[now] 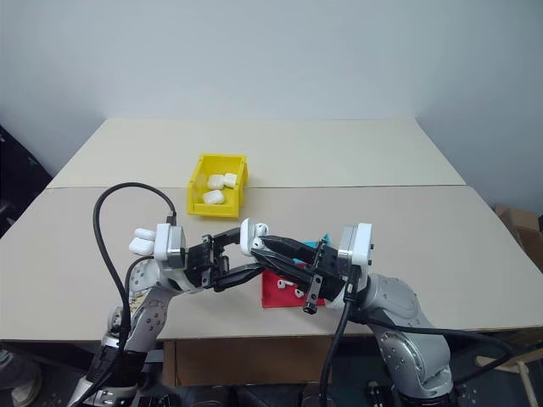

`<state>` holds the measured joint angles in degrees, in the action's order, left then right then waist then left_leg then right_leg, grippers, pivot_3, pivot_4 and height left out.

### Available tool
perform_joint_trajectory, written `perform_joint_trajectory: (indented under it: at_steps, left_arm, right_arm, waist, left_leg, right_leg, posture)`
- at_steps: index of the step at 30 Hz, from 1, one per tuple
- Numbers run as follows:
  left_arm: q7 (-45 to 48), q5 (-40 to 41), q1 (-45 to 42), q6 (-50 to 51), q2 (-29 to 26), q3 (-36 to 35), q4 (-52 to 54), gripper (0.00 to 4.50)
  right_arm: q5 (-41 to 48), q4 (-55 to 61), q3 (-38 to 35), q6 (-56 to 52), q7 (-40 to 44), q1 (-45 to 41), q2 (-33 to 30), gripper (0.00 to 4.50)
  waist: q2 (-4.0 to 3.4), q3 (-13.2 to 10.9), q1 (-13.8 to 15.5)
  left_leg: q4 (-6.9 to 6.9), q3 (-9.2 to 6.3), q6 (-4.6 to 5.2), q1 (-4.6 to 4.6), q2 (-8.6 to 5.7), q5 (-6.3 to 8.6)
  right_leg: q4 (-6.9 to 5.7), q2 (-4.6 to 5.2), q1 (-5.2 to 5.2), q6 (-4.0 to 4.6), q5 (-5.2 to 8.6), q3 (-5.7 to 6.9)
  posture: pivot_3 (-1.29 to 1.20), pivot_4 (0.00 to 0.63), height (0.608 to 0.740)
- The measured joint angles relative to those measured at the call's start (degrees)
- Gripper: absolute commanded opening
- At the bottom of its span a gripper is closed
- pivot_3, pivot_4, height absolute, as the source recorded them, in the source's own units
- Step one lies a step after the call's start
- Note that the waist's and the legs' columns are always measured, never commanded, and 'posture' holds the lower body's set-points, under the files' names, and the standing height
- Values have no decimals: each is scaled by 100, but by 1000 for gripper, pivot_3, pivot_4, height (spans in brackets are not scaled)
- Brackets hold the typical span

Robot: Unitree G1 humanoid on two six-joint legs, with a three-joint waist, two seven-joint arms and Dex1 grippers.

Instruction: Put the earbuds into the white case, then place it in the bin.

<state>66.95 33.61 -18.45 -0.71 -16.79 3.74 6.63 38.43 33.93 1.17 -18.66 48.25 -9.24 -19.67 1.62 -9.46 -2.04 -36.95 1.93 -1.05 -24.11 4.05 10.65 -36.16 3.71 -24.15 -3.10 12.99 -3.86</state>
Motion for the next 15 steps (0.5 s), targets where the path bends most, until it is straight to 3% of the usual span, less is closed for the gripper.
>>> perform_joint_trajectory:
  at_steps: [4,9,15]
  left_arm:
    - [16,-27,0,-1,36,19,-10,2760]
    - [-3,-27,-2,-12,62,19,-11,2760]
    - [-2,-27,-9,-12,65,17,-16,2760]
  right_arm:
    - [4,-3,2,104,16,71,-31,795]
    - [-81,-7,22,234,30,102,-115,2285]
    - [-254,-17,50,392,-15,112,-117,2285]
  waist:
    - [0,0,3]
    - [0,0,1]
    - [0,0,7]
  left_leg:
    - [0,0,0,0,0,0]
    - [0,0,0,0,0,0]
    - [0,0,0,0,0,0]
  right_leg:
    - [1,0,-1,0,0,0]
    - [0,0,0,-2,1,0]
    - [1,0,0,-3,2,0]
  posture:
    - [0,150,740]
    - [0,150,740]
    - [0,150,740]
